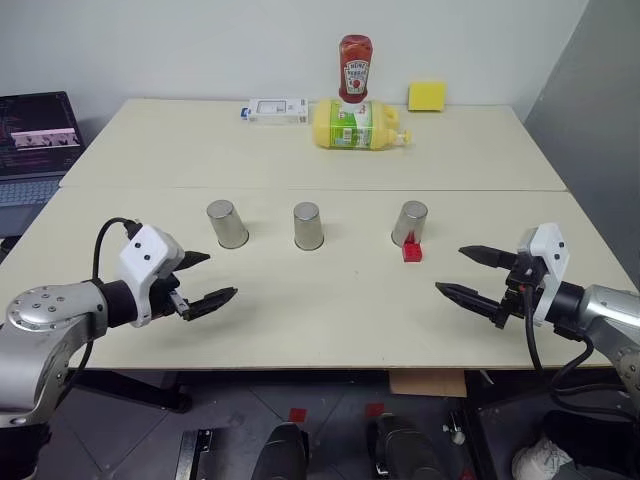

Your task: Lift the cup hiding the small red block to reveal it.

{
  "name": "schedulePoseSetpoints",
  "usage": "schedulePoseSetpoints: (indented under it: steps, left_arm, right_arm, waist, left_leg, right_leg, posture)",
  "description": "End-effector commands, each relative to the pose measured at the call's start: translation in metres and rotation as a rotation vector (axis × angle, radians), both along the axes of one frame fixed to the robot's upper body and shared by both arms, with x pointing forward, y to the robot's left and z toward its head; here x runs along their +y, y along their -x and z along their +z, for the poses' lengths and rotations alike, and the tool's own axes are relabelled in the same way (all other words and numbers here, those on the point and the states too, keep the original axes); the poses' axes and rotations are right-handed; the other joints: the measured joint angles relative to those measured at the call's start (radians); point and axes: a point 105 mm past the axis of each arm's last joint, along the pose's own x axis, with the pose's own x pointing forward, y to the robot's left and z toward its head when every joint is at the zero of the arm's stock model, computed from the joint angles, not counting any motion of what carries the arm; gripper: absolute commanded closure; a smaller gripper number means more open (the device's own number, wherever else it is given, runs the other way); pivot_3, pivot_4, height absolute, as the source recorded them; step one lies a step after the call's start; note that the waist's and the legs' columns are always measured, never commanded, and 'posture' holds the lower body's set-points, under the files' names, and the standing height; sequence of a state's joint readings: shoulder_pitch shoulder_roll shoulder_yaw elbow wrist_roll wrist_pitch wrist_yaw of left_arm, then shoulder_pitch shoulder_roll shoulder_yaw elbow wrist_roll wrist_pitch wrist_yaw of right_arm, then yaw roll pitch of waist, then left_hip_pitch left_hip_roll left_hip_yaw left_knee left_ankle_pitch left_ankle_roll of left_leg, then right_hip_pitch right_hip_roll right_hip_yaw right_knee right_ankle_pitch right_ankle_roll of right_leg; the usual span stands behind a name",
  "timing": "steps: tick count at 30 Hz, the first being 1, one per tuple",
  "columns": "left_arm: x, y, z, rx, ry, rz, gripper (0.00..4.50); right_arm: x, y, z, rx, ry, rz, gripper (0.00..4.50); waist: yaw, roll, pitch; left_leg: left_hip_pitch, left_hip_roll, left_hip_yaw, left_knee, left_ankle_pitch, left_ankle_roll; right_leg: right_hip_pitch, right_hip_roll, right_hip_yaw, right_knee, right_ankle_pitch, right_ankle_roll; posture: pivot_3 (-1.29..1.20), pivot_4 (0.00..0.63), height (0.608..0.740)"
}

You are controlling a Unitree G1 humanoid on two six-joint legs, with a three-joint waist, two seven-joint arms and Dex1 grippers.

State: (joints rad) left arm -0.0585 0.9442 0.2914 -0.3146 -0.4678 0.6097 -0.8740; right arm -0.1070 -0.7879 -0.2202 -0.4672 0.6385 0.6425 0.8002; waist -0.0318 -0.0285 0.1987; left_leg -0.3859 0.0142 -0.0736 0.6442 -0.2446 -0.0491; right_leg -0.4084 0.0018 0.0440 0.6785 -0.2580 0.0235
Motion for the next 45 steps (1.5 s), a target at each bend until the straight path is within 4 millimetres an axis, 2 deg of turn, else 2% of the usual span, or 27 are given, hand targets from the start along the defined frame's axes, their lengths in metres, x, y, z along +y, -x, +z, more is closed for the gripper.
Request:
schedulePoseSetpoints:
  steps: [1, 7, 45]
  left_arm:
    - [-0.0039, -0.0016, 0.0109, -0.048, -0.005, -0.012, 0.0]
    - [-0.0036, -0.0003, 0.0084, -0.039, -0.015, -0.014, 0.0]
    - [-0.0026, -0.0087, 0.0114, -0.058, -0.034, -0.025, 0.0]
  right_arm:
    - [-0.001, 0.0027, 0.0093, -0.044, 0.014, 0.018, 0.05]
    - [-0.0021, 0.0055, 0.0035, -0.034, 0.02, 0.022, 0.05]
    - [0.0045, 0.007, 0.0006, -0.029, 0.018, 0.052, 0.05]
  waist:
    - [0.0, 0.0, 0.0]
    - [0.0, 0.0, 0.0]
    - [0.0, 0.0, 0.0]
  left_leg:
    - [0.0, 0.0, 0.0, 0.0, 0.0, 0.0]
    - [0.0, 0.0, 0.0, 0.0, 0.0, 0.0]
    - [0.0, 0.0, 0.0, 0.0, 0.0, 0.0]
  right_leg:
    - [0.0, 0.0, 0.0, 0.0, 0.0, 0.0]
    - [0.0, 0.0, 0.0, 0.0, 0.0, 0.0]
    - [0.0, 0.0, 0.0, 0.0, 0.0, 0.0]
  posture:
    - [0.0, 0.15, 0.74]
    - [0.0, 0.15, 0.74]
    - [0.0, 0.15, 0.74]
